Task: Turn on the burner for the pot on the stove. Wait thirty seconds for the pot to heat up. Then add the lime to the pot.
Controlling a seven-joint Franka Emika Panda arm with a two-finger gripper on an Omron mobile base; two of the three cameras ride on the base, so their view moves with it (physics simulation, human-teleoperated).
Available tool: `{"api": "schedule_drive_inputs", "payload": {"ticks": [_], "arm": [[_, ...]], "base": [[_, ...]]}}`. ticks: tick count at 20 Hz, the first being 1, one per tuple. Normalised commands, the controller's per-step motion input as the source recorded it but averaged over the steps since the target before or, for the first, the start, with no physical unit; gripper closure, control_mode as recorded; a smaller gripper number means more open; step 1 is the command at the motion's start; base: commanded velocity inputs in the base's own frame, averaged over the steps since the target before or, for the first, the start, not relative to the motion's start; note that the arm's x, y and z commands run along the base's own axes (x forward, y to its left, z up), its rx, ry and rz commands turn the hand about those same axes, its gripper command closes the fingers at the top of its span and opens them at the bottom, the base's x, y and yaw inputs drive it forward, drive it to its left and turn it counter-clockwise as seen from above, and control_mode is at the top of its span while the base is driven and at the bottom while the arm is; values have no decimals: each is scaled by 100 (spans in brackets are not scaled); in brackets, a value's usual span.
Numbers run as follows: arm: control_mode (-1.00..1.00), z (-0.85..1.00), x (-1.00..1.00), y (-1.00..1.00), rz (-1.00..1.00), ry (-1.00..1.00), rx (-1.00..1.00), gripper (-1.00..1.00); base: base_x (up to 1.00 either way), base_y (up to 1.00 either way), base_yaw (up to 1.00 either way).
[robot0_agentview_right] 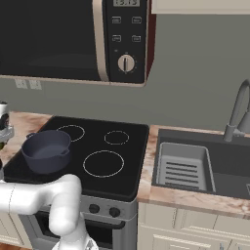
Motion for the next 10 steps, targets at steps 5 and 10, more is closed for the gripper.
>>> {"api": "schedule_drive_inputs", "payload": {"ticks": [5, 10], "arm": [[-100, 30, -61, 0, 0, -5, -3, 100], [-100, 45, -62, 0, 0, -2, -4, 100]], "base": [[0, 0, 0], [0, 0, 0]]}}
